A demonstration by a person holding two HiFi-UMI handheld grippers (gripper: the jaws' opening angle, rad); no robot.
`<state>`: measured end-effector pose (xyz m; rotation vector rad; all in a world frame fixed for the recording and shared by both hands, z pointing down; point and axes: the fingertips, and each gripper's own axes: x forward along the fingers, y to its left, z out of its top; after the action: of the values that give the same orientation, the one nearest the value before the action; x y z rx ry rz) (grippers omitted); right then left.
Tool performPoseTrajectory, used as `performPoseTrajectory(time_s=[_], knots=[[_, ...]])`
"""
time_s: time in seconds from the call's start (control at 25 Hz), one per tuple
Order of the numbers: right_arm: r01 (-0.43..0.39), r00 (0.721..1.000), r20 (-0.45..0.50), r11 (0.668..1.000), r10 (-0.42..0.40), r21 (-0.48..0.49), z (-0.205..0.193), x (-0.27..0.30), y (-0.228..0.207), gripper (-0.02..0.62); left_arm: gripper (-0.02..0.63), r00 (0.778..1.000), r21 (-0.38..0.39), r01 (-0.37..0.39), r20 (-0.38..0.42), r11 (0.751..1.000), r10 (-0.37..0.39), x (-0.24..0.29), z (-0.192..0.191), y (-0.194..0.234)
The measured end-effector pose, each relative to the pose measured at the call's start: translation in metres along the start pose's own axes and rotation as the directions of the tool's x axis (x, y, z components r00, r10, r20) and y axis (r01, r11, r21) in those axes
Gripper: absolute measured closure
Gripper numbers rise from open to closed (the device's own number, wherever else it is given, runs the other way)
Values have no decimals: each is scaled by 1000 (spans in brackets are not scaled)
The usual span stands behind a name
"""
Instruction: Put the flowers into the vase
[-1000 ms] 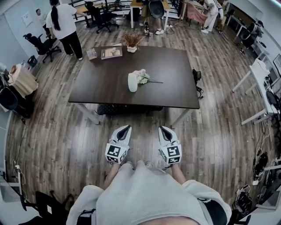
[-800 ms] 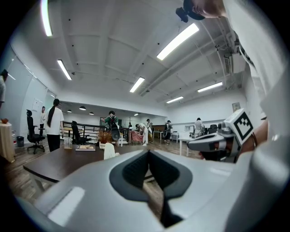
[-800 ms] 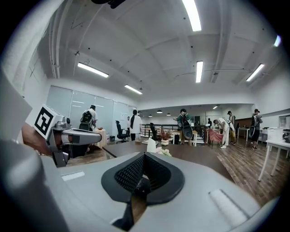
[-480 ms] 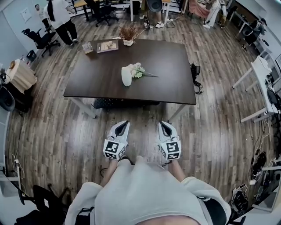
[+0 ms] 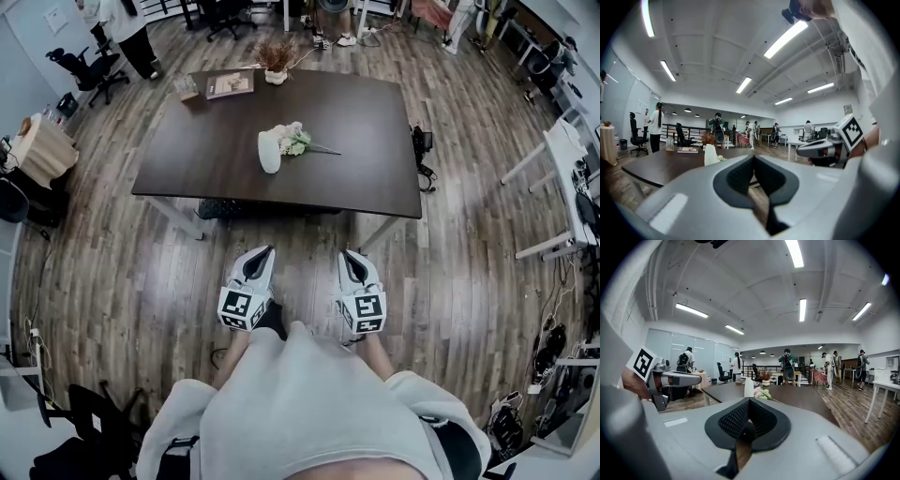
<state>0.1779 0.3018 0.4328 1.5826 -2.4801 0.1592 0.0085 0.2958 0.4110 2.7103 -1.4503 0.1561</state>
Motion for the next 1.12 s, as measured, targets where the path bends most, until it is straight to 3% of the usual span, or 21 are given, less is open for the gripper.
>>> performPoseTrajectory(time_s=[0.52, 1.12], knots=[[45, 999, -17, 999, -45, -3, 5, 75, -14, 597, 595, 999, -33, 44, -1, 998, -44, 60, -13, 58], [133, 990, -40, 991, -133, -9, 52, 261, -47, 597, 595, 998, -64, 64, -6, 996, -65, 172, -5, 227]])
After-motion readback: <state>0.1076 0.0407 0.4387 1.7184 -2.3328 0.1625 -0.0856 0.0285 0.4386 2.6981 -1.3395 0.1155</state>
